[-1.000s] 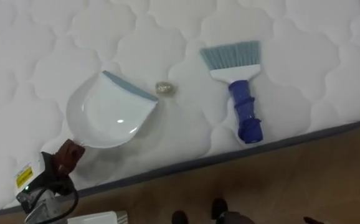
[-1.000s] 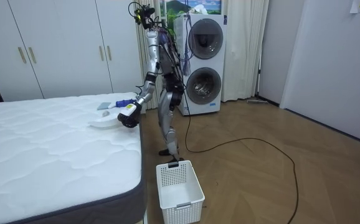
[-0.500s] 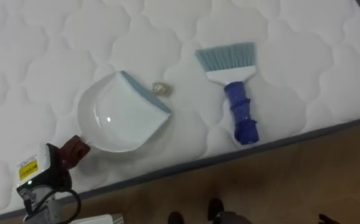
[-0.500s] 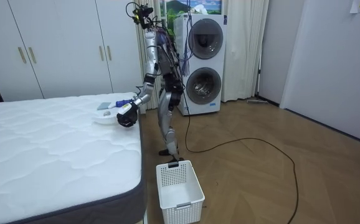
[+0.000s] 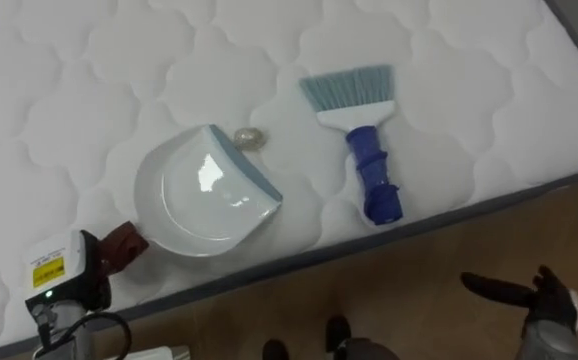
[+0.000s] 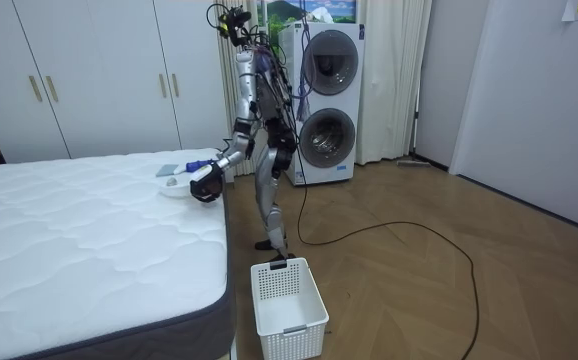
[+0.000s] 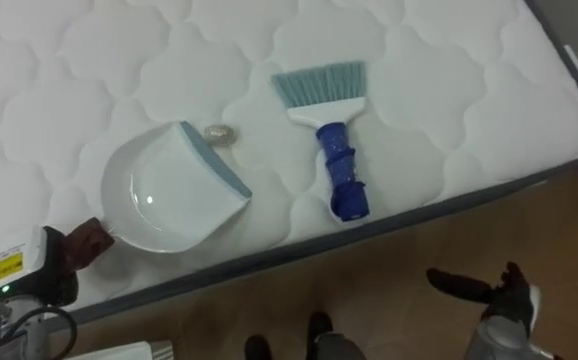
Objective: Clean bed
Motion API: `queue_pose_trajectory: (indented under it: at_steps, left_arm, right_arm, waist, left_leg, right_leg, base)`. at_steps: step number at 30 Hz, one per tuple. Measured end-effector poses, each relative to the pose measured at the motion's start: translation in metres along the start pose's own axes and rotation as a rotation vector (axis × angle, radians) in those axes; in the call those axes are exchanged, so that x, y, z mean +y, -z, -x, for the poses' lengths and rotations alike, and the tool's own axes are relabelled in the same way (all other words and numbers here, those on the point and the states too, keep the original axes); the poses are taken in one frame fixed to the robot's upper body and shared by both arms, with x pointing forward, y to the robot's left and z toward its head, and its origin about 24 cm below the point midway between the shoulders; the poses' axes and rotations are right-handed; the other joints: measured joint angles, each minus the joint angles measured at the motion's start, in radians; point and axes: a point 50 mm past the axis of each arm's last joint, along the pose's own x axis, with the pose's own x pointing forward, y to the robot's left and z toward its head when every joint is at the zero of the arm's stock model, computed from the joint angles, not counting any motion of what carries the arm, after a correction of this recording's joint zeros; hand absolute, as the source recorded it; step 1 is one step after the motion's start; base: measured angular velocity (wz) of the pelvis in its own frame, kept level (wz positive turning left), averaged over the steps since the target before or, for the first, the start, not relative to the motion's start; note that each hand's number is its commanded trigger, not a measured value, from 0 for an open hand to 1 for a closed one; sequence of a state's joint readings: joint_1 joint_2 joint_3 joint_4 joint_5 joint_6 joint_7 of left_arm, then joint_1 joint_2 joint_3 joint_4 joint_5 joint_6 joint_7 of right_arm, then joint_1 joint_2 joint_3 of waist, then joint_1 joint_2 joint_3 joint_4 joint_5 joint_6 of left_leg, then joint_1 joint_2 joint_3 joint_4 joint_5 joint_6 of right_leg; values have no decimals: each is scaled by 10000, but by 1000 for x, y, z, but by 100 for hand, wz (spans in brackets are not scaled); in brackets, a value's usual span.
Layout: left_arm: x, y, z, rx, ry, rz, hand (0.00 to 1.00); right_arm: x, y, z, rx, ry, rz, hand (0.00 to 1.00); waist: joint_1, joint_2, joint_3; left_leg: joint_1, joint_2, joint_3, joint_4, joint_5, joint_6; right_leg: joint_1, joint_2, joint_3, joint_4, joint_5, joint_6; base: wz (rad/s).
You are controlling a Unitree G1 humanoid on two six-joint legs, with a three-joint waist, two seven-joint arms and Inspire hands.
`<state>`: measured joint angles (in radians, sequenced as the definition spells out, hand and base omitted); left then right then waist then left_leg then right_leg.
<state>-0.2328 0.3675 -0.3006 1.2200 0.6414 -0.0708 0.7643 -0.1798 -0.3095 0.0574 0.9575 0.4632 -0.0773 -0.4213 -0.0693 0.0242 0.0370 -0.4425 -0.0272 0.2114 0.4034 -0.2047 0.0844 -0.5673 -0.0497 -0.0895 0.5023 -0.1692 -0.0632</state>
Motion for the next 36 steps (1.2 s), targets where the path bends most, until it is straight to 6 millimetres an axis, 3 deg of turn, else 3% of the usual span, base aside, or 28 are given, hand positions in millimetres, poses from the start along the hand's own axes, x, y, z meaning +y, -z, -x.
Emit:
queue_pose_trajectory:
  at_steps: [7,12,20,26,36]
  left_arm:
    - [-1,4,1,169,-29,-144,100]
    - [-4,2,4,60,85,-175,100]
    - [-5,3,4,414,203,-285,100]
    - [-11,-10,4,326,600,-26,100]
    - [-11,-13,3,321,700,-9,100]
  right_arm:
    - [16,-43,9,-2666,538,858,0]
    - [31,-68,17,-4132,721,1287,0]
    - [57,-92,37,-6160,60,2262,0]
    - [73,-98,46,-6645,-539,2312,0]
    - [88,-90,52,-6583,-1852,2881,0]
  waist:
    - [20,-84,-13]
    - [230,-183,-2]
    - [569,-159,2]
    - [786,77,54]
    - [911,109,70]
  left_leg:
    - [14,4,58,31,2,3]
    - [21,13,48,70,1,3]
    - [10,32,-55,73,-2,6]
    - [23,73,-243,12,-3,2]
    - [26,79,-314,-139,7,-13]
  right_leg:
    - [6,-2,38,-12,-1,3]
    - [44,2,24,-39,4,9]
    - [72,-16,-106,-52,30,-10]
    - [229,-24,-396,-200,105,-45]
    - [293,-45,-592,-311,107,-52]
  base:
    - [-1]
    - [2]
    - [3]
    - [11]
    - [2]
